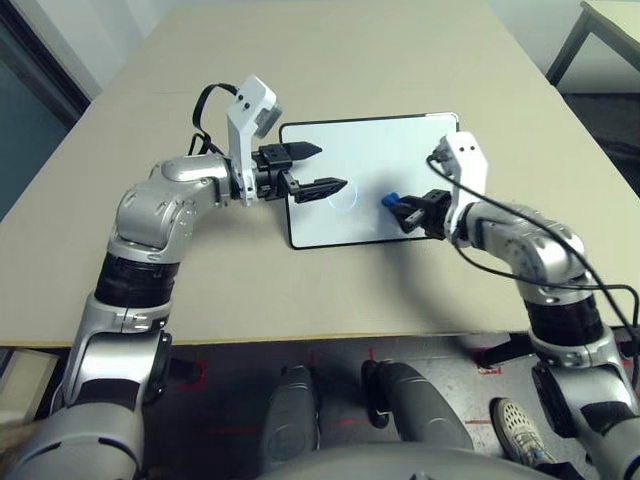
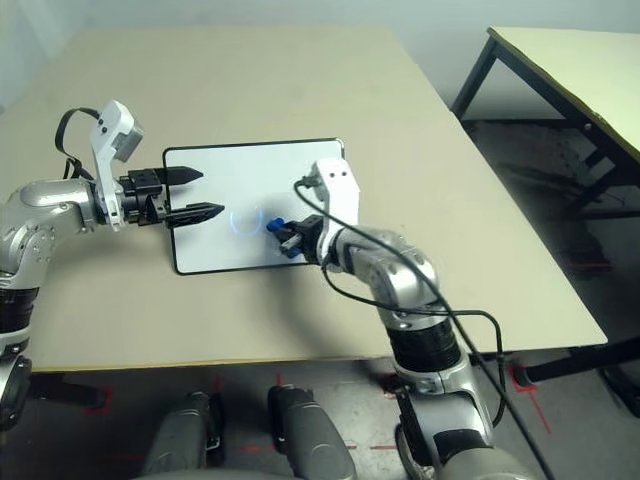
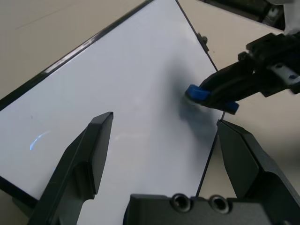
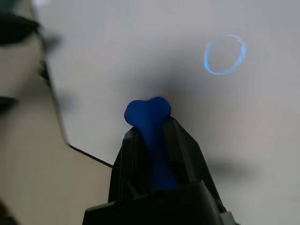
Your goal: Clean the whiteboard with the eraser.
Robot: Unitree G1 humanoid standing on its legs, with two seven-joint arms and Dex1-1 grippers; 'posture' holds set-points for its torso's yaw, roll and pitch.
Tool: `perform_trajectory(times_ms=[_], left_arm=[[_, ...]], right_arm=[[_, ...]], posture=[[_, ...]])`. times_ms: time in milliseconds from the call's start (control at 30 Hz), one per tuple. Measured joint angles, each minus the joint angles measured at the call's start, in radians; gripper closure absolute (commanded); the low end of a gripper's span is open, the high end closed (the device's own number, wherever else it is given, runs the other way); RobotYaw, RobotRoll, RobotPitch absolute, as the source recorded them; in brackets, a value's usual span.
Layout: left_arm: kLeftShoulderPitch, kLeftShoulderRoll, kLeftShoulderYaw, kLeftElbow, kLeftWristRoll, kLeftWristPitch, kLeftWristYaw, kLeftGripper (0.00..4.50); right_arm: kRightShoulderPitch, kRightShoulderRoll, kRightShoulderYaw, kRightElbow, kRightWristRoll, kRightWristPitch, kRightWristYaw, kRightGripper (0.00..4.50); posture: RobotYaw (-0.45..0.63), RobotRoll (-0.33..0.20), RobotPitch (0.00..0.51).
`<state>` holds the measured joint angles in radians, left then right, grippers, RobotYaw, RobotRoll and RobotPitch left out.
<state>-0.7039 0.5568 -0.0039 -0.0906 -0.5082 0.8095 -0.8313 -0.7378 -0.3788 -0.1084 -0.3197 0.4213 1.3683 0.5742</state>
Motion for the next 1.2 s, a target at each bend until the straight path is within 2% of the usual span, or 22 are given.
perform_trajectory(times_ms=[133, 200, 267, 333, 467, 633, 767, 933, 1067, 1200], left_arm=[[-0.023, -0.020, 0.053, -0.053, -0.045, 0.028, 0.053, 0.00], [-0.022, -0.029, 0.074, -0.071, -0.051, 0.029, 0.080, 0.00], [-0.022, -0.055, 0.099, -0.082, -0.050, 0.015, 0.120, 0.00], [-0.036, -0.105, 0.147, -0.082, -0.044, -0.049, 0.194, 0.00], [-0.080, -0.104, 0.253, -0.043, 0.004, -0.207, 0.313, 0.00], [-0.005, -0.090, 0.314, 0.080, 0.126, -0.446, 0.412, 0.00], [0.069, -0.054, 0.403, 0.203, 0.182, -0.607, 0.489, 0.00], [0.220, -0.076, 0.427, 0.272, 0.206, -0.663, 0.521, 0.00], [0.261, -0.113, 0.416, 0.272, 0.203, -0.665, 0.542, 0.00], [0.259, -0.124, 0.401, 0.259, 0.197, -0.665, 0.556, 0.00]], right_arm=[[-0.161, -0.068, -0.193, -0.005, 0.057, 0.042, -0.007, 3.95], [-0.183, -0.103, -0.238, 0.030, 0.048, 0.031, -0.039, 3.95], [-0.176, -0.150, -0.239, 0.080, 0.009, -0.003, -0.084, 3.95], [-0.133, -0.214, -0.219, 0.147, -0.055, -0.059, -0.142, 3.95], [0.001, -0.311, -0.086, 0.250, -0.168, -0.199, -0.168, 3.95], [0.060, -0.284, 0.010, 0.381, -0.220, -0.311, -0.168, 3.95], [0.064, -0.242, 0.029, 0.477, -0.245, -0.392, -0.179, 3.95], [0.071, -0.228, 0.060, 0.547, -0.282, -0.440, -0.188, 3.95], [0.070, -0.217, 0.075, 0.567, -0.291, -0.459, -0.189, 3.95], [0.070, -0.210, 0.075, 0.575, -0.304, -0.468, -0.196, 2.65]], posture=[[0.00, 0.000, 0.130], [0.01, 0.000, 0.130], [0.01, 0.000, 0.130], [0.02, 0.000, 0.129], [0.04, 0.000, 0.130], [0.05, 0.000, 0.133], [0.06, 0.000, 0.132], [0.06, 0.000, 0.135], [0.06, 0.000, 0.133], [0.06, 0.000, 0.130]])
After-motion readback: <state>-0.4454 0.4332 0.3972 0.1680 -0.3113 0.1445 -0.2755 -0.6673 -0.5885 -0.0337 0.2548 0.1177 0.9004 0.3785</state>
